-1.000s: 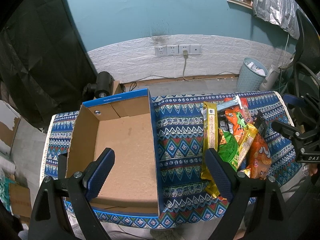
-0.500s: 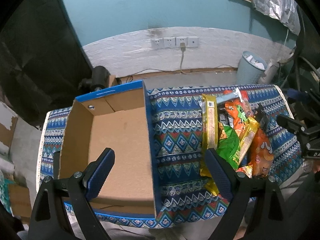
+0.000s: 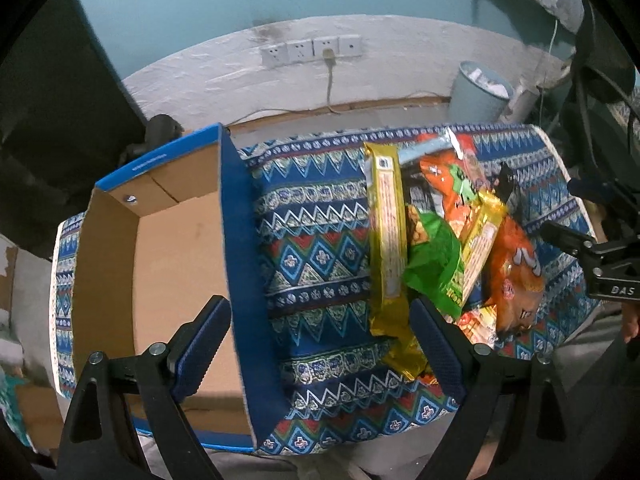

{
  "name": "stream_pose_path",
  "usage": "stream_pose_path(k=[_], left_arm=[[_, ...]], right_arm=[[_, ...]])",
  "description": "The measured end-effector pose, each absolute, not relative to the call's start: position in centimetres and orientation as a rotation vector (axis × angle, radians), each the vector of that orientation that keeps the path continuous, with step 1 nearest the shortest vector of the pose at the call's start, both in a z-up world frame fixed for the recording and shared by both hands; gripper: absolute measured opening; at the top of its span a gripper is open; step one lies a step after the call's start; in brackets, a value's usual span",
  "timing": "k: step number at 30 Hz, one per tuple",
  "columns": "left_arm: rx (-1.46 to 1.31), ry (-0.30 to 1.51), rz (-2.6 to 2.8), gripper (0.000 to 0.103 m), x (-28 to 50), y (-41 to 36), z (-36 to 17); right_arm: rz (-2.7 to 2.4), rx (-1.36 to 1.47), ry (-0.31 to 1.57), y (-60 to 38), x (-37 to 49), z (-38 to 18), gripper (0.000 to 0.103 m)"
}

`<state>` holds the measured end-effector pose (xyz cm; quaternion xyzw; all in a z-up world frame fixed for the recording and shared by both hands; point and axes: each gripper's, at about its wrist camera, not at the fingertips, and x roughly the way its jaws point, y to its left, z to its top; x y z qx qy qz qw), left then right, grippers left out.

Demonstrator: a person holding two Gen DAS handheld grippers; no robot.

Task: Organize snacks
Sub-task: 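Grasp the gold wafer bar with the left tool while the right tool grasps the orange chip bag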

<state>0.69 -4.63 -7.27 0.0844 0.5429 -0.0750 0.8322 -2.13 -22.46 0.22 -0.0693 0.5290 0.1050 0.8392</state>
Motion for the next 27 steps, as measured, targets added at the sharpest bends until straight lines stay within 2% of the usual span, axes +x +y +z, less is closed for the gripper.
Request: stream_pose_path(k=[5,21,27], left_arm=[[0.188,1.201,-0.171,0.093,0.9,-5.4,-8.9],[0.252,1.245,-0.158,0.093,1.7,-6.8,-11.2],[0.246,1.254,-0.154,0.093,3.0,-7.6,-11.7]], right_arm=[[0.166,-0.098,1.252,-23.8,-2.5,-3.2,0.089],[0.071,-0.067,1.443,-24.2,-2.7,-9.5,0.089],[0.057,0.083,1.512,-26.8,-2.0,-11.2,0.089]])
